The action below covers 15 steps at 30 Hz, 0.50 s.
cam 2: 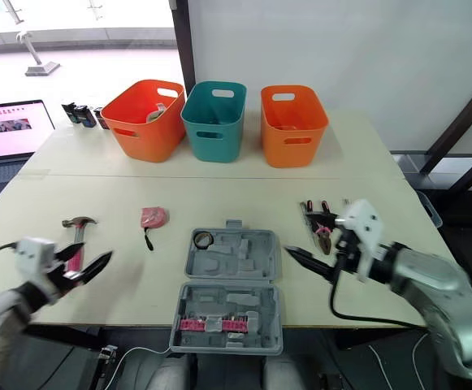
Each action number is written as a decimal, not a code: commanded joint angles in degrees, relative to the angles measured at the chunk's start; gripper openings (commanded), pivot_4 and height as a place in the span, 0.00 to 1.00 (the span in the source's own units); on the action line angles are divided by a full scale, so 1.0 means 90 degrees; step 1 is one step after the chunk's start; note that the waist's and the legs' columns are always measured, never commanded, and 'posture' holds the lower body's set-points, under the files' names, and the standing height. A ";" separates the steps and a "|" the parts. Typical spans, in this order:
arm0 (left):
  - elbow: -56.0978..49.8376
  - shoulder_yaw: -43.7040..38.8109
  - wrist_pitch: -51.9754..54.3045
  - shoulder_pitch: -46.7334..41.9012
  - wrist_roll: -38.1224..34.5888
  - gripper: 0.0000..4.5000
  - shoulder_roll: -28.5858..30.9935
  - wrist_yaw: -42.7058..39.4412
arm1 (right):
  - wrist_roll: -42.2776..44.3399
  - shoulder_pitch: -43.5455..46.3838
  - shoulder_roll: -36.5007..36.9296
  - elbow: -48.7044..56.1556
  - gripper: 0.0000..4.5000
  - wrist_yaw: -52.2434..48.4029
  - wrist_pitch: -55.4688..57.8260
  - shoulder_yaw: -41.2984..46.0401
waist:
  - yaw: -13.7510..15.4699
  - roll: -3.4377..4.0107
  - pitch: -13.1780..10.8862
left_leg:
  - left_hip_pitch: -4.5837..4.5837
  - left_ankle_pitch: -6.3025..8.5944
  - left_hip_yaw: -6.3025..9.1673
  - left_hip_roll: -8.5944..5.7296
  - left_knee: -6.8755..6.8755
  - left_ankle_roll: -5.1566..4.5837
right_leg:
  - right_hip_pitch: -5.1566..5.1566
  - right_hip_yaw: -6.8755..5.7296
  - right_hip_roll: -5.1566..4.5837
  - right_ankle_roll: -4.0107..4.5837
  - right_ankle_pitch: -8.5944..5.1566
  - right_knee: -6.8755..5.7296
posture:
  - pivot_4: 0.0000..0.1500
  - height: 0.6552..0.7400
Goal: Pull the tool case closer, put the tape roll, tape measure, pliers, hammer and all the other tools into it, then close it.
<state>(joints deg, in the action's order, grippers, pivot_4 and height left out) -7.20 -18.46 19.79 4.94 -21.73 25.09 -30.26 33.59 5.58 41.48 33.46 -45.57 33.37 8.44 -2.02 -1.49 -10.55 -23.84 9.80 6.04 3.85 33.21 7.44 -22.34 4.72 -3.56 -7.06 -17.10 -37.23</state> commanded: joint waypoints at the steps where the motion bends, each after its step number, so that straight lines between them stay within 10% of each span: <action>1: -0.0260 0.0297 0.0228 -0.0298 0.0657 0.98 -0.0478 0.1314 | -0.0129 0.0350 -0.0029 0.0088 1.00 -0.0013 -0.0024 -0.0489 | 0.0002 -0.0002 0.0001 | -0.0001 0.0000 0.0005 0.0000 0.0000 0.0000 | 0.0002 -0.0001 0.0002 -0.0003 -0.0002 0.0000 | 1.00 1.00; 15: 0.2193 0.0967 -0.0224 -0.2028 0.1619 0.93 -0.1634 0.2721 | -0.0335 0.1087 -0.0221 0.0181 1.00 0.0119 0.0130 -0.1393 | 0.0078 0.0000 0.0003 | -0.0005 -0.0001 0.0018 -0.0005 0.0002 -0.0001 | 0.0003 -0.0011 0.0006 -0.0020 0.0007 -0.0001 | 1.00 1.00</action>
<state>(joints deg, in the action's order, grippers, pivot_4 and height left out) 10.72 -9.81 18.21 -13.07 -7.51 10.57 -6.16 30.59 14.58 39.46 33.46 -44.80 34.68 -4.46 -1.32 -1.48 -10.52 -23.87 9.79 6.22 3.80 33.23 7.43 -22.30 4.61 -3.51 -7.24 -17.04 -37.25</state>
